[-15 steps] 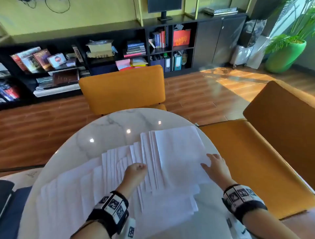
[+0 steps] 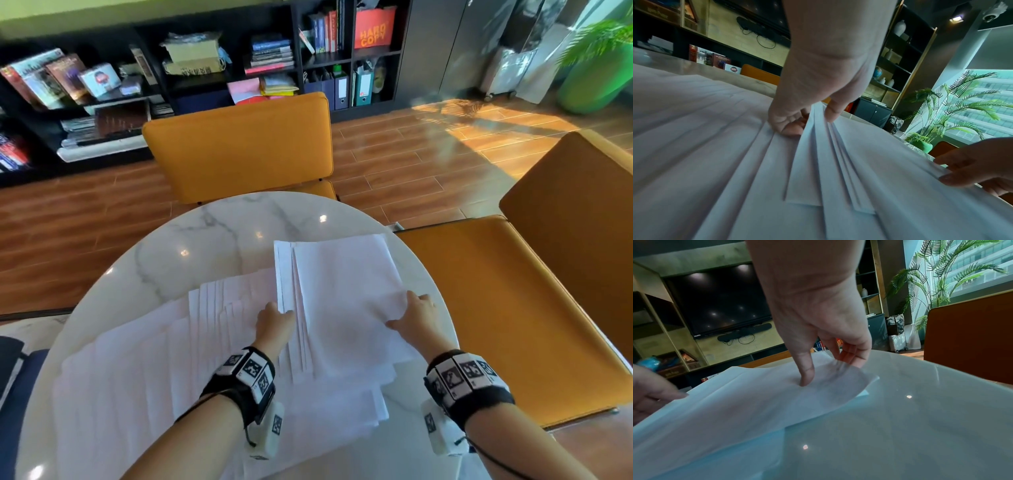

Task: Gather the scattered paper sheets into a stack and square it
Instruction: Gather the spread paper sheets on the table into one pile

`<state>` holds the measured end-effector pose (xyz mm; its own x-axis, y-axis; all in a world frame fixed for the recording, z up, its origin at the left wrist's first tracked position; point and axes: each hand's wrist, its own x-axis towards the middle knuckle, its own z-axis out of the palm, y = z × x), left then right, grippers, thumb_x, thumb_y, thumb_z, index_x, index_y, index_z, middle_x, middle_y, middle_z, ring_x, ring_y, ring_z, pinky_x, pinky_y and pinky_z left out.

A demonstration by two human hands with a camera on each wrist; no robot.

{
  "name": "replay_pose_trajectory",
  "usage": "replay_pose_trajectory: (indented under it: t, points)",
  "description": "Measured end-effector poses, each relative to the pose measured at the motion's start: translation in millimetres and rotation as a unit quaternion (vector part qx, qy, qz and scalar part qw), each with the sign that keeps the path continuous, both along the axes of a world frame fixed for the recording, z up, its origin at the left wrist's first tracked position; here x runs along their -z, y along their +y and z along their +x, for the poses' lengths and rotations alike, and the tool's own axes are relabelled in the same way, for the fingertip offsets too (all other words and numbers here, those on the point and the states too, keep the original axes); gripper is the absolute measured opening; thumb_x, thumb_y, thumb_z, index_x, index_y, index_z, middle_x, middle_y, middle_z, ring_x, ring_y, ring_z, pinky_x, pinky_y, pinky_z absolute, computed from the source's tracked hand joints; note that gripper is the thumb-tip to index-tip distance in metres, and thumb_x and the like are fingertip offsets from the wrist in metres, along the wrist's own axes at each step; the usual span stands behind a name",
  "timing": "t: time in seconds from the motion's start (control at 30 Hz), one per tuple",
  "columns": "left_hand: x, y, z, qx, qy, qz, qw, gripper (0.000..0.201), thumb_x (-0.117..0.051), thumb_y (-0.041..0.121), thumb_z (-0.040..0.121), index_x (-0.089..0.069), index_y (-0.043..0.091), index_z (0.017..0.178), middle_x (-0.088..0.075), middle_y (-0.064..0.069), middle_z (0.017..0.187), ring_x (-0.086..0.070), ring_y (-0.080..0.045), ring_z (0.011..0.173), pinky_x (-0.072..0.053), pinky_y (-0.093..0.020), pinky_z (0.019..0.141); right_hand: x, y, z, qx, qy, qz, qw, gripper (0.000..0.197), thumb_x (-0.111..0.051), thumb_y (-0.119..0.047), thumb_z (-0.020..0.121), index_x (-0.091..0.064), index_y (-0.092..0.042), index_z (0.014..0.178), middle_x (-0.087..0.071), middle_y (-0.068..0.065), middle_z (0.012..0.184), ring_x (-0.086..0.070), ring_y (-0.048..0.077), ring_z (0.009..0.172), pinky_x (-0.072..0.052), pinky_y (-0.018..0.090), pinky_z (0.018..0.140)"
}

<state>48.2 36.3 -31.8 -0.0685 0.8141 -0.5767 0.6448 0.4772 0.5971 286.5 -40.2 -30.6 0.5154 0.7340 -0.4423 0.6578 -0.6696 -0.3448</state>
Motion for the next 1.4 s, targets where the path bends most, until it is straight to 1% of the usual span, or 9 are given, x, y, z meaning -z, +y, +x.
replay_pose_trajectory:
  t: [0.33,0.57,0.83,1.03,1.17,1.2,1.23,1.27,1.4]
  points:
    - [-5,-18,25,-0.032,-0.073,0.035,0.996,0.048,-0.049,0.023,0.091,-0.039,0.001,0.133,-0.053,-0.017,0.13,-0.053,-0.035,0.115,-0.044,-0.035,0.089,0,-1,-28,0.004,0.083,0.029,0.996,0.067,-0.063,-0.031,0.086,-0.035,-0.008,0.142,-0.042,0.017,0.138,-0.043,0.035,0.126,-0.039,0.042,0.105]
    - [-11,-29,13,-0.063,-0.181,0.062,0.979,0.038,-0.048,0.001,0.083,-0.055,0.015,0.118,-0.063,0.005,0.092,-0.059,-0.012,0.077,-0.046,-0.022,0.059,-1,-3,-20,0.058,0.157,0.067,0.984,0.065,-0.066,-0.031,0.084,-0.04,-0.007,0.14,-0.042,0.016,0.137,-0.052,0.033,0.118,-0.045,0.04,0.098]
    - [-20,-47,0,-0.046,-0.274,-0.003,0.961,0.041,-0.06,0.019,0.076,-0.06,0.02,0.116,-0.072,-0.002,0.106,-0.069,-0.021,0.095,-0.056,-0.039,0.086,-4,-5,-14,0.144,0.278,0.161,0.936,0.049,-0.061,-0.02,0.089,-0.043,-0.007,0.133,-0.06,0.013,0.115,-0.06,0.032,0.097,-0.052,0.044,0.086]
    - [-9,-57,-25,0.025,-0.17,0.014,0.985,0.018,-0.057,0.031,0.08,-0.053,0.014,0.087,-0.054,-0.007,0.086,-0.051,-0.017,0.076,-0.041,-0.032,0.07,2,-3,-18,0.095,0.25,0.123,0.956,0.049,-0.056,-0.011,0.09,-0.044,-0.008,0.137,-0.061,0.019,0.126,-0.062,0.037,0.107,-0.052,0.051,0.092]
    - [-10,-61,-44,-0.093,-0.104,0.096,0.986,0.029,-0.054,0.012,0.086,-0.063,0.006,0.113,-0.06,-0.006,0.102,-0.059,-0.022,0.098,-0.044,-0.028,0.085,6,1,-22,0.067,0.202,0.095,0.972,0.05,-0.055,-0.014,0.089,-0.044,-0.005,0.137,-0.058,0.018,0.129,-0.058,0.037,0.113,-0.049,0.044,0.093]
    - [-9,-61,-49,-0.112,-0.099,0.1,0.984,0.025,-0.053,0.008,0.084,-0.067,0.006,0.105,-0.06,-0.014,0.092,-0.06,-0.028,0.091,-0.046,-0.03,0.083,6,2,-24,0.062,0.188,0.091,0.976,0.05,-0.055,-0.015,0.089,-0.045,-0.005,0.137,-0.057,0.019,0.13,-0.057,0.037,0.113,-0.048,0.045,0.094]
    - [-9,-61,-51,-0.123,-0.101,0.106,0.982,0.017,-0.053,0.006,0.081,-0.069,0.01,0.087,-0.053,-0.02,0.079,-0.057,-0.033,0.076,-0.039,-0.048,0.101,6,4,-26,0.056,0.167,0.084,0.981,0.051,-0.056,-0.016,0.088,-0.046,-0.006,0.137,-0.055,0.02,0.131,-0.055,0.037,0.115,-0.047,0.047,0.097]
    - [-8,-61,-52,-0.13,-0.103,0.095,0.982,0.018,-0.053,0.006,0.08,-0.062,0.019,0.072,-0.045,-0.015,0.072,-0.049,-0.028,0.067,-0.022,-0.03,0.077,6,5,-27,0.048,0.136,0.075,0.987,0.053,-0.057,-0.018,0.087,-0.046,-0.006,0.138,-0.052,0.021,0.133,-0.052,0.038,0.118,-0.044,0.047,0.1]
    - [-6,-56,-51,-0.155,-0.069,0.035,0.985,0.05,-0.055,0.015,0.085,-0.046,0.007,0.133,-0.045,-0.012,0.131,-0.051,-0.03,0.117,-0.042,-0.033,0.086,6,6,-32,0.018,0.057,0.058,0.997,0.054,-0.058,-0.02,0.087,-0.045,-0.009,0.138,-0.044,0.019,0.136,-0.04,0.036,0.126,-0.036,0.043,0.105]
